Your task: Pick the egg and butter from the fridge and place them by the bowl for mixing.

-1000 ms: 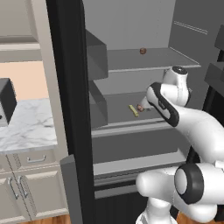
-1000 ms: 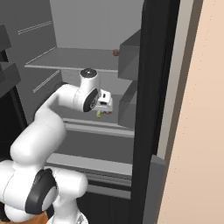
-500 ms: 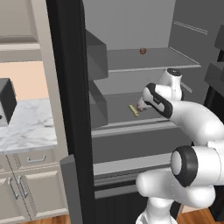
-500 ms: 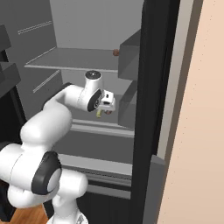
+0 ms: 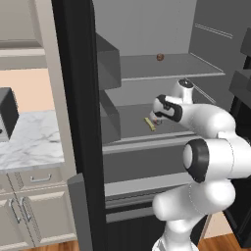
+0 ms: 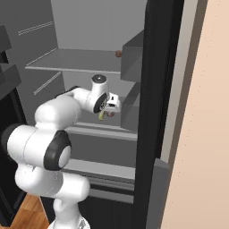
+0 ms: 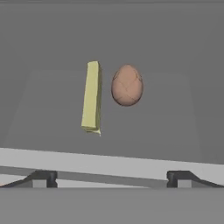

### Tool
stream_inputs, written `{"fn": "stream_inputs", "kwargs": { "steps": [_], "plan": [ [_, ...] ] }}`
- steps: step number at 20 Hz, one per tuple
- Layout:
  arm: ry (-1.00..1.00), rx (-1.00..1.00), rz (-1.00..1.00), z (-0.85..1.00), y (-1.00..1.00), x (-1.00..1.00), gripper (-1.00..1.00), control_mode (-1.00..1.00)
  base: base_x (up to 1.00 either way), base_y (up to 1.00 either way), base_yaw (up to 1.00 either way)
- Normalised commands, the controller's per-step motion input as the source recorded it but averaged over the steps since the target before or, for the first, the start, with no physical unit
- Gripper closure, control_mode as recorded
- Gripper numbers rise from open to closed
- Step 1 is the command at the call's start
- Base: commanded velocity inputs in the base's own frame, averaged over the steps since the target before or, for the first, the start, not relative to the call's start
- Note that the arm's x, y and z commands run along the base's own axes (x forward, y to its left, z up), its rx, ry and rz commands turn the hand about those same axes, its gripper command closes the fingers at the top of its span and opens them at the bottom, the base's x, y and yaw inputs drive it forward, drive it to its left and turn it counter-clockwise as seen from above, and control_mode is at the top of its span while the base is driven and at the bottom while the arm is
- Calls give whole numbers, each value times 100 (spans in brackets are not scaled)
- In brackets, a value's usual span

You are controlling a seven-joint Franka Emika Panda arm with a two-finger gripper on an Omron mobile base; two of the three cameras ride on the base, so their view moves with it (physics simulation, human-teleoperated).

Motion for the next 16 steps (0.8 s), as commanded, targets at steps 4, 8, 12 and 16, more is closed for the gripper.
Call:
{"fn": "stream_inputs", "kwargs": {
  "steps": [4, 8, 12, 16],
  "plan": [
    [0, 0, 0, -25, -1, 46, -100, -100, 0, 0, 0],
    [0, 0, 0, -23, -1, 42, -100, -100, 0, 0, 0],
    [0, 0, 0, -25, -3, 38, -100, -100, 0, 0, 0],
    [0, 0, 0, -24, -3, 39, -100, -100, 0, 0, 0]
  ]
}}
